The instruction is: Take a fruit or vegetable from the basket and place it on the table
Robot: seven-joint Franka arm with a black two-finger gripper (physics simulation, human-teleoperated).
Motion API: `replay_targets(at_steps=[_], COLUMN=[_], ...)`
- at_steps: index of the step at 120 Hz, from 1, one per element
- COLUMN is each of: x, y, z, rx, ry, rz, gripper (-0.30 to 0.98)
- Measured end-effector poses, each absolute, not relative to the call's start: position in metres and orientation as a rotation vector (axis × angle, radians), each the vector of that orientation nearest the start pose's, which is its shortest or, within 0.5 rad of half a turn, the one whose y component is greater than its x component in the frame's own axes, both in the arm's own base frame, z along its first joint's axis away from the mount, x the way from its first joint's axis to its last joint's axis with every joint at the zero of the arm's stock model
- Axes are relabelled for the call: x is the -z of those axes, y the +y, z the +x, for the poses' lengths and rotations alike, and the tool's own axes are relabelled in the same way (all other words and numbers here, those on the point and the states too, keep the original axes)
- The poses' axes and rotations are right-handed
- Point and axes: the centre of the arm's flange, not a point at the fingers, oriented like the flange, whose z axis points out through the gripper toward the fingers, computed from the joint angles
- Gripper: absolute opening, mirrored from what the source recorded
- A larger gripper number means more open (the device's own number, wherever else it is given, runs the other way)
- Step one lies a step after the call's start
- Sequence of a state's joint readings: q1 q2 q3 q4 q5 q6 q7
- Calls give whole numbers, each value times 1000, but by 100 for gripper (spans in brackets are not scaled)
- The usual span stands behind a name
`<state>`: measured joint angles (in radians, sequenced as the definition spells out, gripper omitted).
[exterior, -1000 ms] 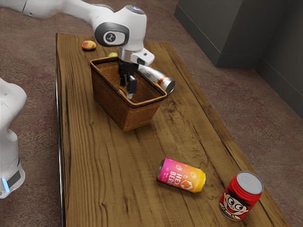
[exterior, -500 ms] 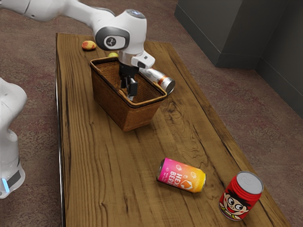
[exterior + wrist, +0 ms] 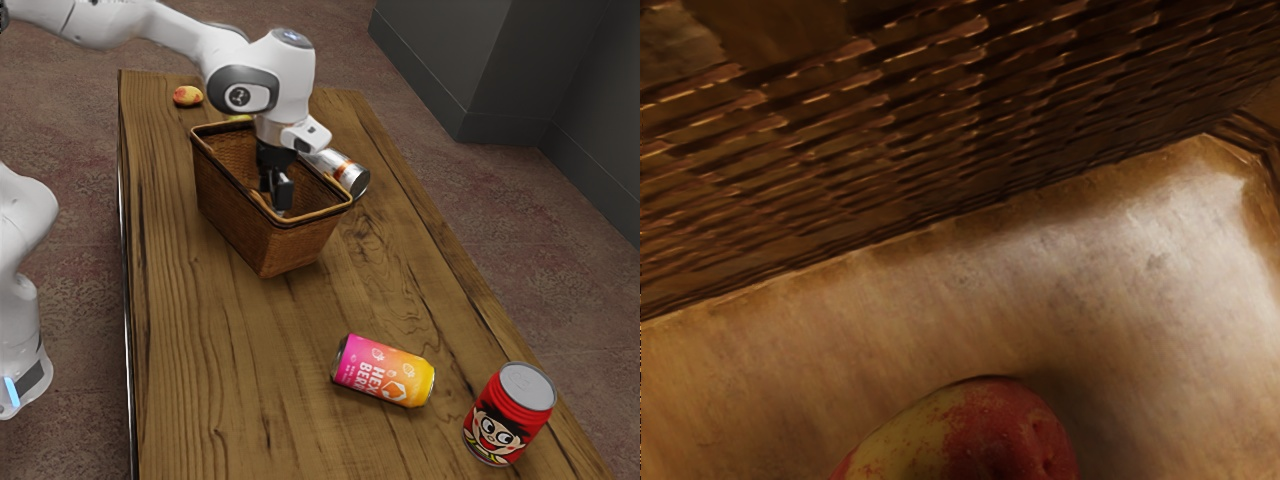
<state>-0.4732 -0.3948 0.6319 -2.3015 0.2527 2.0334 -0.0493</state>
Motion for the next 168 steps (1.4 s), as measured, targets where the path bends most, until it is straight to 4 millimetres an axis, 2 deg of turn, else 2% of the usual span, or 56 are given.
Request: replay_targets(at_steps=[18, 58, 93, 168], x=[-469, -451, -448, -432], y=[117, 132, 132, 121], z=[449, 452, 441, 441], rx=[100, 88, 85, 20], ry=[-123, -77, -32, -8], rz=[-3145, -3191, -3219, -3200], gripper=[68, 69, 69, 69])
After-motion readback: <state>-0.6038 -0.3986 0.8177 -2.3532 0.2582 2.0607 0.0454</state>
